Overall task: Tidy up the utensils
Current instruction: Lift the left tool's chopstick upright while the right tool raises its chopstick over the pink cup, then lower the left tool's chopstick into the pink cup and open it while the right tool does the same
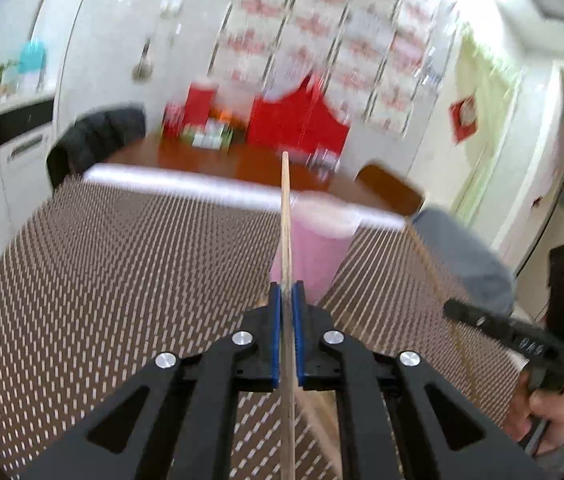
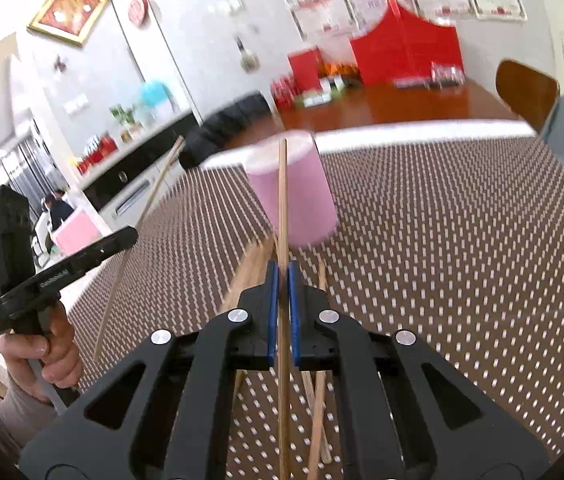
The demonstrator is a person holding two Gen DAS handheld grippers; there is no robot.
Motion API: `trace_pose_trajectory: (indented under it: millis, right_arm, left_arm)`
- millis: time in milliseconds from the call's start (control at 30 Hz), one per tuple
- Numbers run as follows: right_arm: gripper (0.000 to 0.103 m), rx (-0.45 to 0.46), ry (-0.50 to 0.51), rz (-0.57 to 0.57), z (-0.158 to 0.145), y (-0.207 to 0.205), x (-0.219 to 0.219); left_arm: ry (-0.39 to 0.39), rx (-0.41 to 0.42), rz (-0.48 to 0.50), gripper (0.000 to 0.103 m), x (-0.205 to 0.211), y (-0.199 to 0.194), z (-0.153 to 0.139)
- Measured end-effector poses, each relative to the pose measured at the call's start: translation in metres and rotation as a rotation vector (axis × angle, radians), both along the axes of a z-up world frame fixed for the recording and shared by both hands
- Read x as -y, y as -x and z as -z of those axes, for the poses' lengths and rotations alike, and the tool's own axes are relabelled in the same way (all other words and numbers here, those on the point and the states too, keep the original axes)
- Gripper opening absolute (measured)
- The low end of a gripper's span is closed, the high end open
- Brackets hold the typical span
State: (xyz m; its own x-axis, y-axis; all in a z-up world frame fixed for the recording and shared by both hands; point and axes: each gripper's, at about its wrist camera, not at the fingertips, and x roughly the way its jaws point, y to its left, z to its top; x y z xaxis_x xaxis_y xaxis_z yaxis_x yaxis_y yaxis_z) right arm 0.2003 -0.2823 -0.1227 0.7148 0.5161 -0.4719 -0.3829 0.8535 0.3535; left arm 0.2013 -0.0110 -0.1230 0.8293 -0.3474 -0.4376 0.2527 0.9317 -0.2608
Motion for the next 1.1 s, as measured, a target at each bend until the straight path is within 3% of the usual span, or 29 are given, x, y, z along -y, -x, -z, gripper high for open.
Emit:
trace_pose_trajectory:
  millis: [200, 400, 533, 800, 1100]
  right_arm:
    - [0.005, 0.149, -0.087, 0.044, -0.049, -0.017, 0.004]
    - [0.005, 0.249, -0.145, 0.088, -0.082, -0.075, -0.002]
    - [0.005, 0.293, -0.172, 0.105, -0.091, -0.115, -0.009]
    - [0.005, 0.352, -0.242, 0.123, -0.093, -0.168, -0.021]
    - [0.006, 0.323, -0.219, 0.136, -0.059, -0.197, -0.031]
  left_arm:
    - [0.043, 0.267, 0.031, 0.006, 0.019, -0.008, -0.048]
    - [0.142, 0.370, 0.063, 0.006, 0.034, -0.063, -0.074]
    - [0.166, 0.419, 0.071, 0.006, 0.046, -0.102, -0.079]
    - [0.209, 0.415, 0.088, 0.006, 0.056, -0.162, -0.064]
    - [0.182, 0.357, 0.094, 0.006, 0.063, -0.189, -0.030]
